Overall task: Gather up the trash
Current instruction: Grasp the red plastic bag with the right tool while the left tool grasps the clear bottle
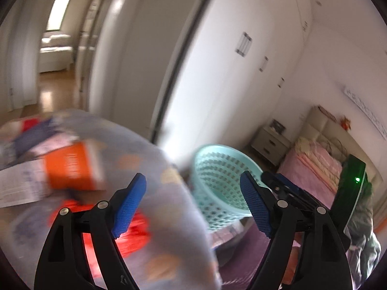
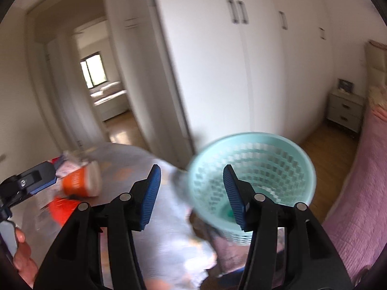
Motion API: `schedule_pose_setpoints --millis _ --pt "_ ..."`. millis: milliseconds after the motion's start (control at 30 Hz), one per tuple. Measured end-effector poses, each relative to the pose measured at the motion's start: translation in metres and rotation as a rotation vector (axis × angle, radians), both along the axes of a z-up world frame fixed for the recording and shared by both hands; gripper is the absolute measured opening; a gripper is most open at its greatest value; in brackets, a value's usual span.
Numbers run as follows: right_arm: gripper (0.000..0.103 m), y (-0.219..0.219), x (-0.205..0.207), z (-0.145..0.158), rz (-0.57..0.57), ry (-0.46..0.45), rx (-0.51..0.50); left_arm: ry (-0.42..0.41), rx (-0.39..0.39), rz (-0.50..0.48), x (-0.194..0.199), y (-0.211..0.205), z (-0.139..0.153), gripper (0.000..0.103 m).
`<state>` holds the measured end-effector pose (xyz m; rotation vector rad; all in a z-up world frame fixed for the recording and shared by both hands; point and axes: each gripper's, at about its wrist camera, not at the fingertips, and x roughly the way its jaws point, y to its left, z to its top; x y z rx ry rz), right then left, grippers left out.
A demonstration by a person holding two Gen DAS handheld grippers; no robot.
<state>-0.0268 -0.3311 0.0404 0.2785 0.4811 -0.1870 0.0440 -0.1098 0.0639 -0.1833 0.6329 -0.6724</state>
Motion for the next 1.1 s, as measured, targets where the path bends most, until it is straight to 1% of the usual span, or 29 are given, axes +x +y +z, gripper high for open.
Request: schedule_pose_setpoints --millis 100,167,267,433,567,667,800,900,1100 --pt "0.056 0.032 0.004 0.008 0.090 -0.023 -0.002 -0.001 0.014 0.091 -0.001 0.044 0.001 0.078" --pt "0.060 0.048 0.009 0.008 0.139 -0.029 -0.003 0.007 0.027 0.147 -0.002 0.069 -0.001 0.078" --pt "0.062 0.081 0.018 0.004 0.220 -0.020 -0.019 0.031 0.057 0.225 0.001 0.105 -0.010 0.078" --pt "0.069 0.127 0.040 -0.014 0.338 0.032 -0.023 0.112 0.076 0.291 0.013 0.150 -0.030 0.078" --pt "0.078 0.148 0.059 -0.032 0.416 0.086 -0.011 0.156 0.089 0.285 0.021 0.165 -0.046 0.078" --pt "0.083 0.157 0.065 -0.039 0.438 0.102 -0.029 0.166 0.126 0.263 0.026 0.169 -0.060 0.078" --pt "0.084 0.161 0.075 -0.048 0.463 0.128 -0.023 0.172 0.165 0.239 0.037 0.164 -0.067 0.078" --pt "0.085 0.159 0.083 -0.054 0.488 0.154 0.007 0.188 0.174 0.194 0.042 0.160 -0.074 0.078" --pt "0.084 0.157 0.101 -0.073 0.520 0.228 0.082 0.217 0.215 0.155 0.041 0.149 -0.089 0.078"
